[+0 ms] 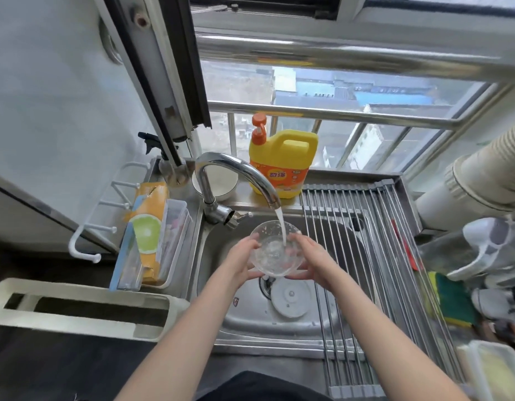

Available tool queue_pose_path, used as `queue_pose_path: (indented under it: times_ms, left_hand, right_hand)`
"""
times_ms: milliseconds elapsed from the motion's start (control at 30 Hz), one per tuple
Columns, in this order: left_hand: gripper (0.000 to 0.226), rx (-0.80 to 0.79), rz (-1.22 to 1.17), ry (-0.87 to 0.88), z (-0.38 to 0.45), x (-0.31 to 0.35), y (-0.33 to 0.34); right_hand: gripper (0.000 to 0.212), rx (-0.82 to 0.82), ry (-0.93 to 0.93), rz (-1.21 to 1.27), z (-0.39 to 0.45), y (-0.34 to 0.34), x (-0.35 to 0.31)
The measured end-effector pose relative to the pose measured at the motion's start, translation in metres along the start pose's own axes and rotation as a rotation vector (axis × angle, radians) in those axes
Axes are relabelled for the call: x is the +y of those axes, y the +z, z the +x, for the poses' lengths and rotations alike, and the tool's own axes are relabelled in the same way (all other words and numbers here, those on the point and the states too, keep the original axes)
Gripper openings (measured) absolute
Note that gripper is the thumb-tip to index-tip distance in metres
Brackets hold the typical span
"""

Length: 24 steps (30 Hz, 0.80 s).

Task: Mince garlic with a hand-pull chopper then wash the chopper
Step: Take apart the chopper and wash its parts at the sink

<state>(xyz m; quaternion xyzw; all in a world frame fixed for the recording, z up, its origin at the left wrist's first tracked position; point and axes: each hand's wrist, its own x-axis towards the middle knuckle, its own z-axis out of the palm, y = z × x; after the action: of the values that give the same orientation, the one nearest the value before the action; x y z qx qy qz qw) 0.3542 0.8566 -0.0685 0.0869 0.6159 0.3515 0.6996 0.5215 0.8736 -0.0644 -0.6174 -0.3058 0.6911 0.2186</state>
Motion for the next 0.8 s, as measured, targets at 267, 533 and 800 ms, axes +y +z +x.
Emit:
queue_pose_path:
  times_ms: [267,533,800]
  left_hand:
    - [0.037,0.077,0.051,0.037,0.005,0.001,-0.014]
    - [0.059,0.023,0.044,0.245,0.005,0.004,-0.018]
    - [0.052,0.14,0.359,0.187,0.023,-0.012,-0.015]
  right_hand:
    - [0.027,0.03,0.103,0.226,0.003,0.015,0.021]
    - [0.042,0.235,-0.374,0.005,-0.002,0.03,0.036]
    - [0.04,0.019,0.179,-0.175,0.005,0.015,0.006]
